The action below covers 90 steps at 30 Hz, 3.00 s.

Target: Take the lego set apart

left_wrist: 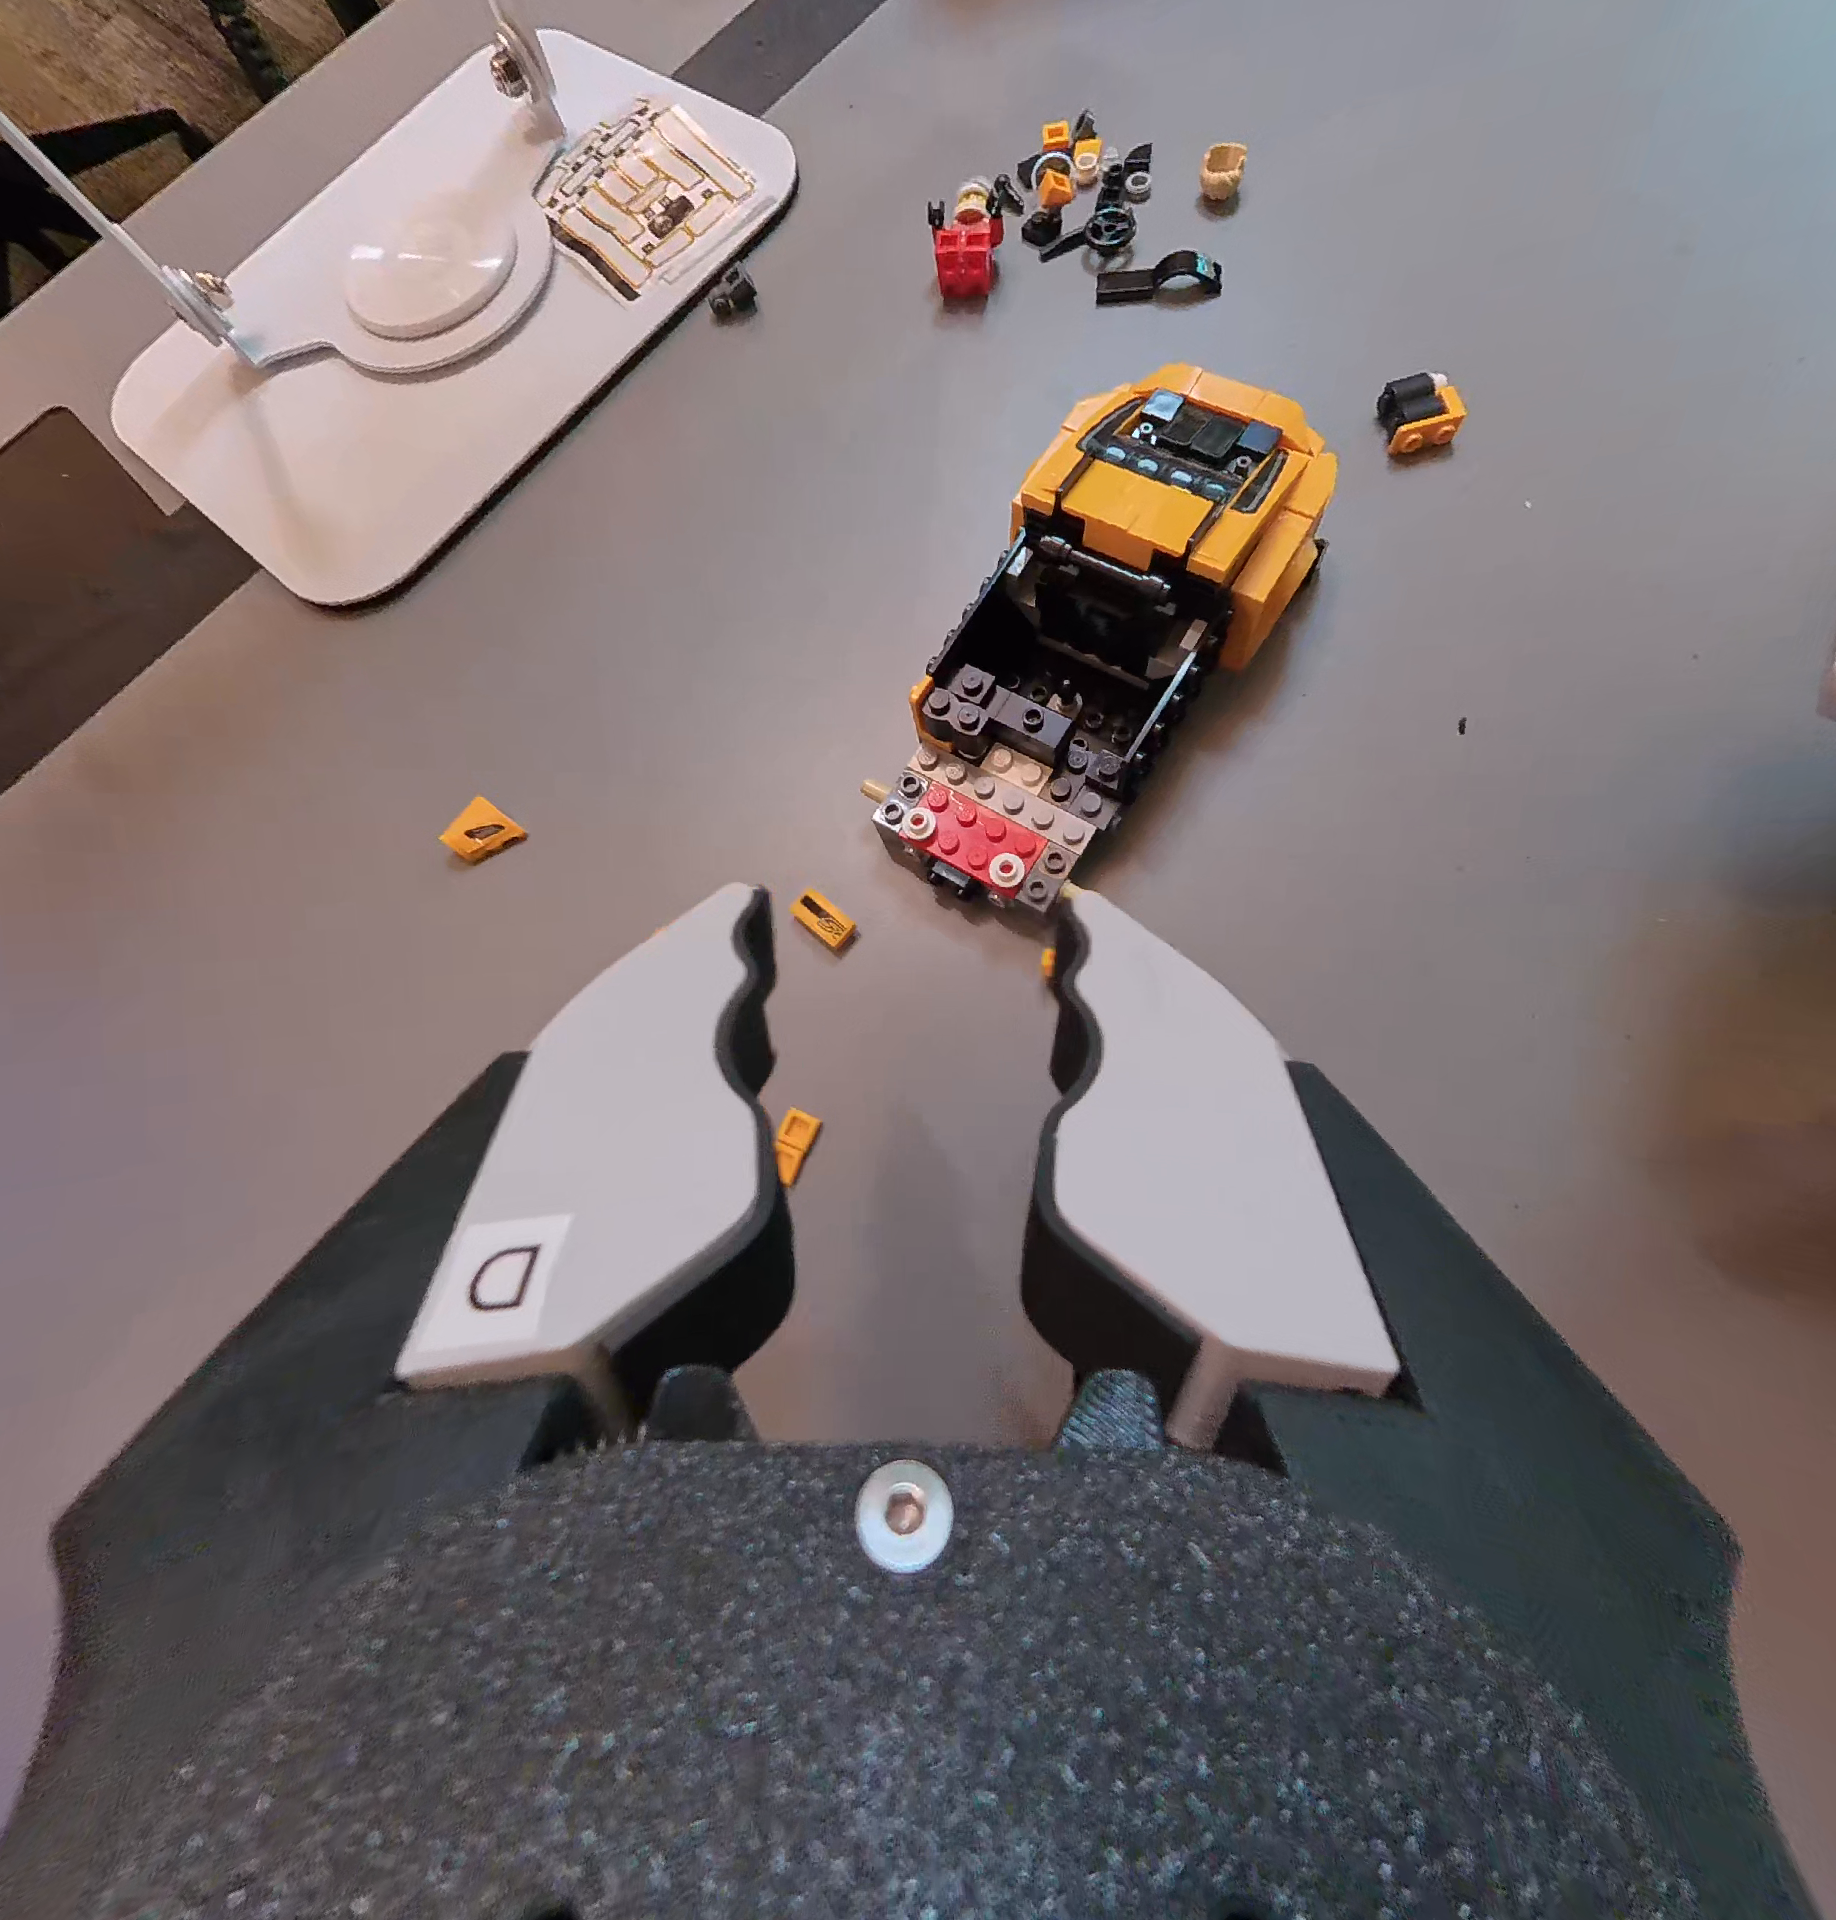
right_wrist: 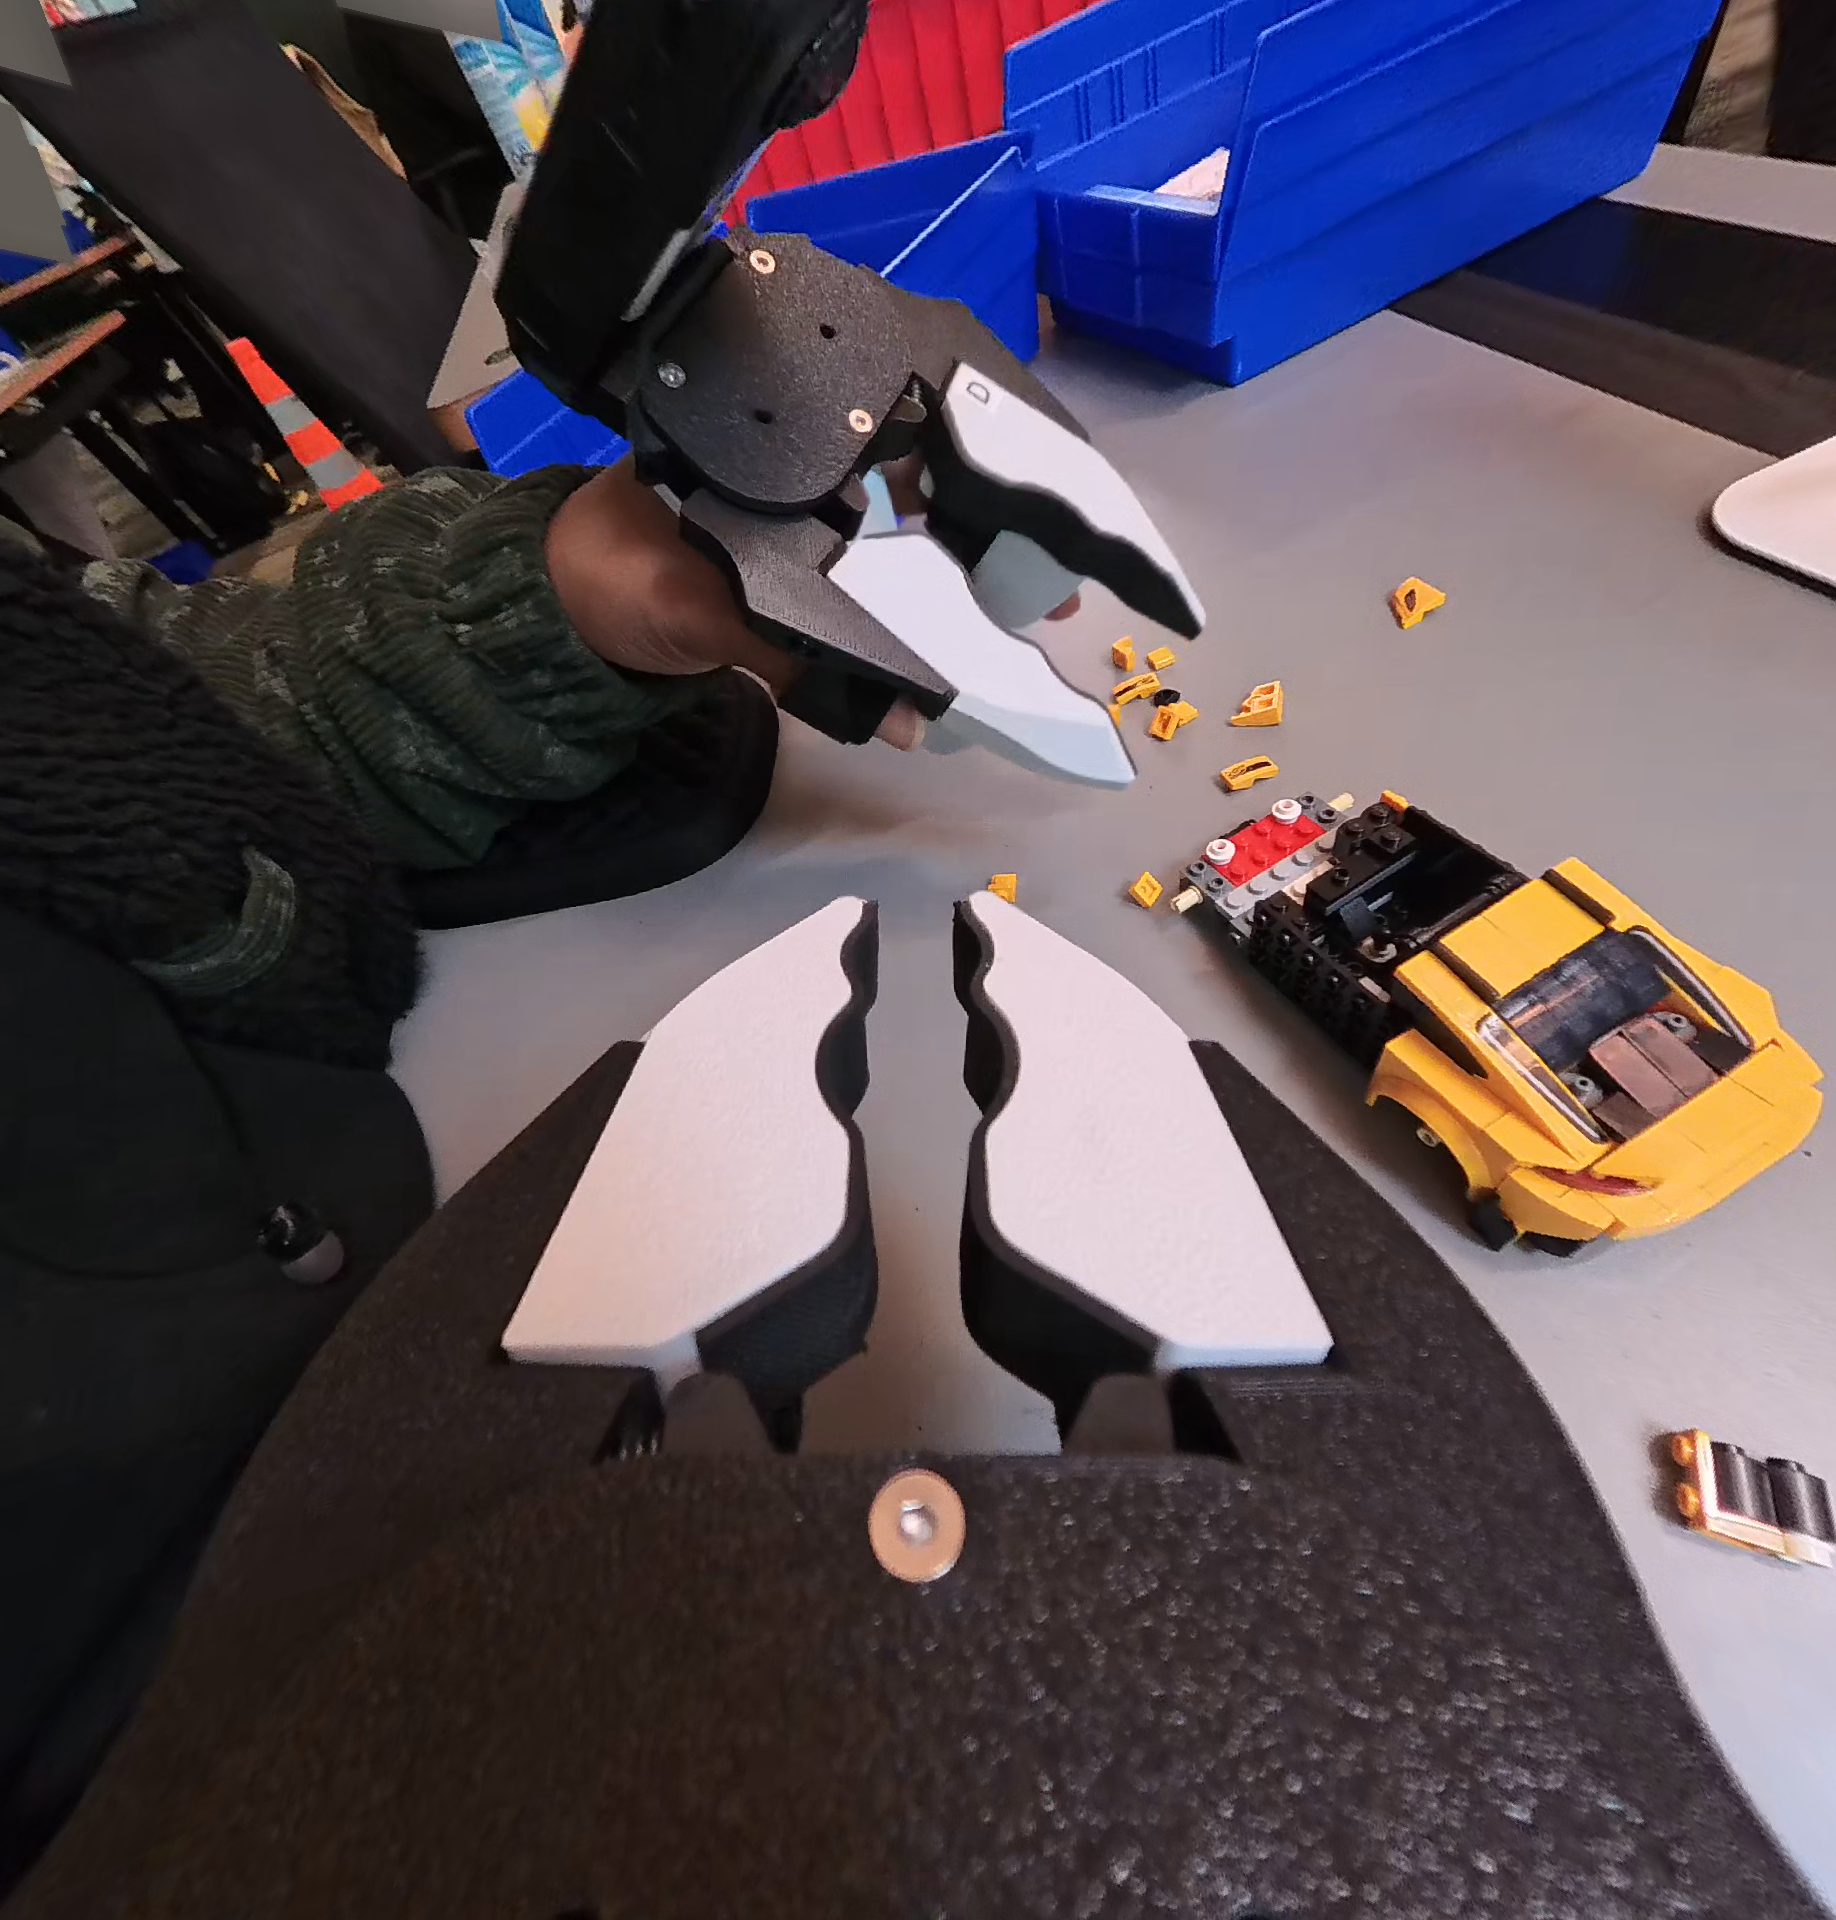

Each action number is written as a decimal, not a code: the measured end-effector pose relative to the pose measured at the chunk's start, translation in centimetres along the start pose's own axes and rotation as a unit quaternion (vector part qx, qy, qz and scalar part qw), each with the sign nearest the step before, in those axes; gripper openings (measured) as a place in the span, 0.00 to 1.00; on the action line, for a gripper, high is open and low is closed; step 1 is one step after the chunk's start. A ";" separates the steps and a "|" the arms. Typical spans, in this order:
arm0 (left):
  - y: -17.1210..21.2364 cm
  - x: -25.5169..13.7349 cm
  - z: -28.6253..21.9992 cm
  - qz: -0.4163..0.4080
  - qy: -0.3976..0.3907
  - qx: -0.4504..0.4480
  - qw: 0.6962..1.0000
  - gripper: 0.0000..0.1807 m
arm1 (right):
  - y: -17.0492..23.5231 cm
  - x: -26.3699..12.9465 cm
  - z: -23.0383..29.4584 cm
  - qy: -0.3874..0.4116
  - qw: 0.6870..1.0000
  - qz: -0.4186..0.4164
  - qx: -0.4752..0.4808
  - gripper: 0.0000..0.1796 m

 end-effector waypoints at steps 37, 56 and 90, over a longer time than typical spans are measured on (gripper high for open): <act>-1.1 -1.5 -5.8 -0.047 0.147 0.015 0.988 0.32 | -4.6 6.4 -2.3 -0.040 0.998 0.005 -0.055 0.00; -1.4 -1.9 -5.5 -0.059 0.143 0.013 0.988 0.30 | -4.9 5.7 -3.0 -0.016 0.998 0.004 -0.064 0.00; -1.3 -2.1 -5.1 -0.056 0.149 0.002 0.987 0.21 | -4.3 5.5 -3.7 -0.006 0.998 0.009 -0.061 0.00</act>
Point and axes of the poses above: each gripper's, where its closed fingertips meet, x out along the fingers, y out of its underside, z = x × y across the jaws, the point moved 6 cm from there along -x, back along the fingers, and after that the axes turned 11 degrees about -y, right-handed, at the moved point
